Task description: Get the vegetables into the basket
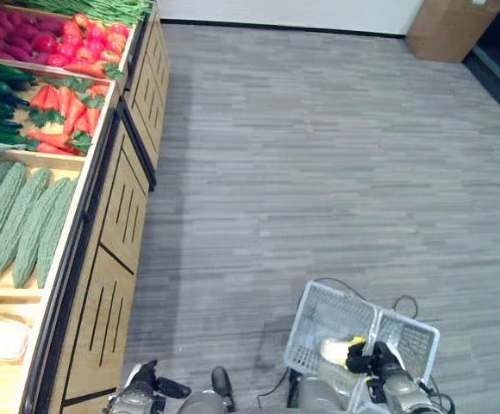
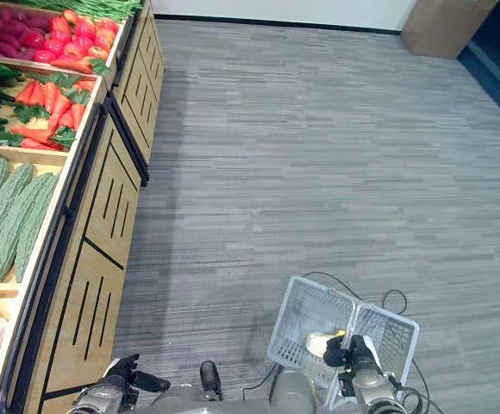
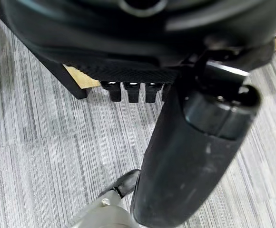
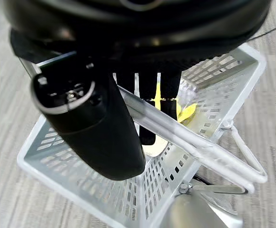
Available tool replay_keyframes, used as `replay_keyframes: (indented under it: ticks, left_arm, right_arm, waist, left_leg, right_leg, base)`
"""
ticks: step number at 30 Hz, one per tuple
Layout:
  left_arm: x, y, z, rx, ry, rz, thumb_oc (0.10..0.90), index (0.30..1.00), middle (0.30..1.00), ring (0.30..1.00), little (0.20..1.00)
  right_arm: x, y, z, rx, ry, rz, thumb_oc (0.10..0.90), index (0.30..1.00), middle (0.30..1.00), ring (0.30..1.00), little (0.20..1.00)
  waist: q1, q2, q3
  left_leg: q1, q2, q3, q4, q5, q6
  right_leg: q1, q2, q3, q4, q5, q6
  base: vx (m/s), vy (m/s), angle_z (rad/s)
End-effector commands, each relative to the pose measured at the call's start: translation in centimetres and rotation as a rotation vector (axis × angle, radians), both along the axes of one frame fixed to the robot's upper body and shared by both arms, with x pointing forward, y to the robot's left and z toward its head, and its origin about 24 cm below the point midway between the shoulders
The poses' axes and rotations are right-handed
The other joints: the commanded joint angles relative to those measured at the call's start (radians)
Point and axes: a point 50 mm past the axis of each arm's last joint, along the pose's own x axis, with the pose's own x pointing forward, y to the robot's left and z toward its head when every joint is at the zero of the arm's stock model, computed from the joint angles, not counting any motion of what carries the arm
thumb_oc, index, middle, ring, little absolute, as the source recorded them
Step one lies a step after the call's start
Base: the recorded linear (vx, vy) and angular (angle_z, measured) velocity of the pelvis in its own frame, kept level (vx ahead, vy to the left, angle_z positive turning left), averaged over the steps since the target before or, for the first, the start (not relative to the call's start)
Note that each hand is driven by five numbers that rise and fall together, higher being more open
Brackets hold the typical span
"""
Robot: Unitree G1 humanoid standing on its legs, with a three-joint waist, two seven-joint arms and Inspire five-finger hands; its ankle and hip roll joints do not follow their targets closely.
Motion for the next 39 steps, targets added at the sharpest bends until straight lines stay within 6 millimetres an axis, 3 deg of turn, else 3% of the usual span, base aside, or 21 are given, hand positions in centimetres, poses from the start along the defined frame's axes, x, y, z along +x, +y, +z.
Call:
replay_keyframes:
  ticks: [1, 3, 4, 7, 10, 14, 20, 22, 24, 26, 29, 30, 31, 33, 34, 36, 37, 38, 39]
  left_arm:
    - [-0.2, 1.3, 0.4, 0.061, 0.002, 0.015, 0.9, 1.0, 1.0, 1.0, 1.0]
    - [-0.1, 1.6, 0.5, 0.071, 0.003, 0.016, 0.9, 1.0, 1.0, 1.0, 1.0]
    - [-0.3, 1.7, 0.4, 0.078, 0.012, 0.018, 0.9, 1.0, 1.0, 1.0, 1.0]
    - [-0.2, 1.7, 0.4, 0.084, 0.014, 0.012, 0.9, 1.0, 1.0, 1.0, 1.0]
    - [0.4, 1.1, 0.4, 0.075, 0.001, -0.007, 0.9, 1.0, 1.0, 1.0, 1.0]
    - [0.1, 0.7, 0.2, 0.058, 0.012, 0.007, 0.9, 1.0, 1.0, 1.0, 1.0]
    - [0.3, 0.4, 0.1, 0.045, 0.002, 0.043, 0.9, 1.0, 1.0, 1.0, 1.0]
    - [0.1, 0.4, 0.1, 0.039, 0.007, 0.053, 0.9, 1.0, 1.0, 1.0, 1.0]
    - [0.2, 0.6, 0.1, 0.04, 0.007, 0.064, 0.9, 1.0, 1.0, 1.0, 1.0]
    - [-0.1, 0.6, 0.1, 0.043, 0.019, 0.068, 0.9, 1.0, 1.0, 1.0, 1.0]
    - [0.0, 0.6, 0.1, 0.047, 0.021, 0.059, 0.9, 1.0, 1.0, 1.0, 1.0]
    - [0.0, 0.7, 0.1, 0.049, 0.022, 0.058, 0.9, 1.0, 1.0, 1.0, 1.0]
    - [0.0, 0.6, 0.1, 0.056, 0.023, 0.045, 0.9, 1.0, 1.0, 1.0, 1.0]
    - [0.0, 0.6, 0.1, 0.059, 0.025, 0.036, 0.9, 1.0, 1.0, 1.0, 1.0]
    - [-0.2, 0.8, 0.1, 0.066, 0.036, 0.027, 0.9, 1.0, 1.0, 1.0, 1.0]
    - [-0.7, 1.0, 0.0, 0.07, 0.049, 0.024, 0.9, 1.0, 1.0, 1.0, 1.0]
    - [-0.7, 1.0, 0.0, 0.072, 0.053, 0.01, 0.9, 1.0, 1.0, 1.0, 1.0]
    - [-0.7, 1.0, 0.0, 0.072, 0.053, 0.009, 0.9, 1.0, 1.0, 1.0, 1.0]
    - [-0.3, 1.2, 0.2, 0.087, 0.044, -0.02, 0.9, 1.0, 1.0, 1.0, 1.0]
  right_arm:
    - [-1.7, -0.1, -0.6, -0.007, 0.069, 0.05, 0.4, 0.3, 0.3, 0.3, 0.3]
    - [-1.3, 0.1, -0.4, -0.007, 0.054, 0.065, 0.4, 0.3, 0.3, 0.3, 0.3]
    - [-0.8, 0.5, -0.2, -0.009, 0.035, 0.099, 0.4, 0.3, 0.3, 0.3, 0.3]
    - [0.0, 0.9, 0.2, -0.022, 0.005, 0.171, 0.4, 0.3, 0.3, 0.3, 0.3]
    - [0.3, 0.8, 0.5, -0.03, -0.008, 0.205, 0.4, 0.3, 0.3, 0.3, 0.3]
    - [0.7, 0.6, 0.7, -0.041, -0.008, 0.23, 0.4, 0.3, 0.3, 0.3, 0.3]
    - [0.7, 0.1, 0.9, -0.051, -0.007, 0.235, 0.4, 0.3, 0.3, 0.3, 0.3]
    - [0.5, 0.0, 0.9, -0.056, 0.005, 0.247, 0.4, 0.3, 0.3, 0.3, 0.3]
    - [0.1, -0.4, 0.8, -0.058, 0.026, 0.243, 0.4, 0.3, 0.3, 0.3, 0.3]
    - [-0.6, -0.7, 0.5, -0.063, 0.056, 0.23, 0.4, 0.3, 0.3, 0.3, 0.3]
    - [-1.4, -1.5, 0.3, -0.071, 0.087, 0.178, 0.4, 0.3, 0.3, 0.3, 0.3]
    - [-1.4, -1.5, 0.2, -0.071, 0.089, 0.177, 0.4, 0.3, 0.3, 0.3, 0.3]
    - [-1.7, -1.5, 0.1, -0.076, 0.098, 0.17, 0.4, 0.3, 0.3, 0.3, 0.3]
    - [-1.7, -1.5, 0.1, -0.083, 0.1, 0.172, 0.4, 0.3, 0.3, 0.3, 0.3]
    - [-1.7, -1.5, 0.0, -0.079, 0.106, 0.168, 0.4, 0.3, 0.3, 0.3, 0.3]
    - [-1.8, -0.8, -0.3, -0.063, 0.111, 0.178, 0.4, 0.3, 0.3, 0.3, 0.3]
    - [-2.0, -0.4, -0.5, -0.055, 0.127, 0.184, 0.4, 0.3, 0.3, 0.3, 0.3]
    - [-2.0, -0.4, -0.5, -0.055, 0.127, 0.184, 0.4, 0.3, 0.3, 0.3, 0.3]
    - [-1.9, 0.0, -0.7, -0.044, 0.123, 0.174, 0.4, 0.3, 0.3, 0.3, 0.3]
  waist:
    - [0.015, 0.04, 0.028]
    - [0.02, 0.028, 0.027]
    - [0.021, 0.02, 0.026]
    - [0.016, 0.005, 0.023]
    - [0.01, 0.012, 0.003]
    - [0.002, 0.03, -0.012]
    - [-0.012, 0.035, -0.023]
    - [-0.005, 0.027, -0.015]
    - [0.004, 0.005, 0.01]
    - [0.006, -0.002, 0.021]
    - [-0.005, -0.023, 0.024]
    - [-0.004, -0.026, 0.021]
    - [-0.002, -0.023, 0.014]
    - [0.005, -0.012, 0.009]
    - [0.009, -0.008, 0.009]
    - [0.013, -0.013, 0.001]
    - [0.017, -0.022, 0.005]
    - [0.017, -0.022, 0.003]
    - [0.016, -0.026, 0.001]
  left_leg:
    - [-0.017, -0.008, -0.07, 0.118, -0.137, -0.015]
    - [-0.026, -0.007, -0.054, 0.121, -0.132, -0.016]
    - [-0.016, -0.008, -0.057, 0.121, -0.141, -0.025]
    - [0.018, -0.016, -0.059, 0.102, -0.146, -0.039]
    - [0.054, -0.002, -0.108, 0.101, -0.159, -0.062]
    - [0.074, 0.041, -0.141, 0.115, -0.159, -0.09]
    - [0.048, 0.098, -0.167, 0.182, -0.077, -0.152]
    - [0.002, 0.115, -0.18, 0.275, -0.021, -0.175]
    - [-0.093, 0.153, -0.193, 0.49, 0.064, -0.196]
    - [-0.114, 0.163, -0.205, 0.508, 0.063, -0.192]
    - [-0.182, 0.129, -0.186, 0.282, -0.029, -0.158]
    - [-0.194, 0.121, -0.195, 0.238, -0.027, -0.156]
    - [-0.238, 0.109, -0.213, 0.117, 0.059, -0.161]
    - [-0.267, 0.097, -0.261, 0.015, 0.138, -0.168]
    - [-0.277, 0.093, -0.272, -0.002, 0.156, -0.172]
    - [-0.252, 0.09, -0.258, 0.016, 0.124, -0.156]
    - [-0.268, 0.069, -0.256, 0.075, 0.081, -0.132]
    - [-0.27, 0.069, -0.257, 0.075, 0.082, -0.132]
    - [-0.267, 0.045, -0.223, 0.113, 0.039, -0.1]
  right_leg:
    - [0.005, 0.032, 0.059, -0.162, 0.125, 0.048]
    - [-0.016, 0.041, 0.082, -0.261, 0.156, 0.047]
    - [-0.027, 0.047, 0.074, -0.307, 0.165, 0.067]
    - [-0.02, 0.073, 0.024, -0.35, 0.172, 0.078]
    - [-0.028, 0.117, 0.068, -0.301, 0.104, 0.028]
    - [-0.034, 0.135, 0.039, -0.214, 0.023, -0.009]
    - [-0.012, 0.164, 0.002, -0.18, -0.055, -0.061]
    - [0.02, 0.179, -0.005, -0.199, -0.068, -0.085]
    - [0.075, 0.204, -0.024, -0.228, -0.086, -0.127]
    - [0.101, 0.217, -0.03, -0.233, -0.115, -0.133]
    - [0.12, 0.178, -0.055, -0.259, -0.114, -0.104]
    - [0.12, 0.175, -0.053, -0.262, -0.113, -0.103]
    - [0.114, 0.175, -0.064, -0.267, -0.113, -0.111]
    - [0.13, 0.182, -0.061, -0.268, -0.121, -0.115]
    - [0.156, 0.183, -0.045, -0.261, -0.137, -0.115]
    - [0.166, 0.178, -0.013, -0.243, -0.157, -0.104]
    - [0.173, 0.152, 0.016, -0.229, -0.161, -0.092]
    - [0.171, 0.152, 0.016, -0.229, -0.161, -0.092]
    - [0.16, 0.123, 0.059, -0.213, -0.146, -0.064]
  base:
    - [0.07, 0.029, 0.03]
    - [0.09, -0.031, 0.15]
    - [0.18, -0.065, 0.2]
    - [0.31, -0.148, 0.04]
    - [0.43, -0.301, 0.25]
    - [0.31, -0.245, 0.48]
    - [0.25, -0.249, 0.37]
    - [0.18, -0.256, 0.22]
    - [0.2, -0.343, 0.05]
    - [0.19, -0.204, 0.15]
    - [0.09, 0.005, 0.17]
    - [0.06, 0.124, 0.56]
    - [0.1, 0.14, 0.43]
    - [0.19, 0.228, 0.17]
    - [0.3, 0.317, -0.13]
    - [0.34, 0.383, -0.73]
    - [0.24, 0.327, -1.18]
    - [0.37, 0.628, -1.11]
    - [0.35, 0.689, -0.41]
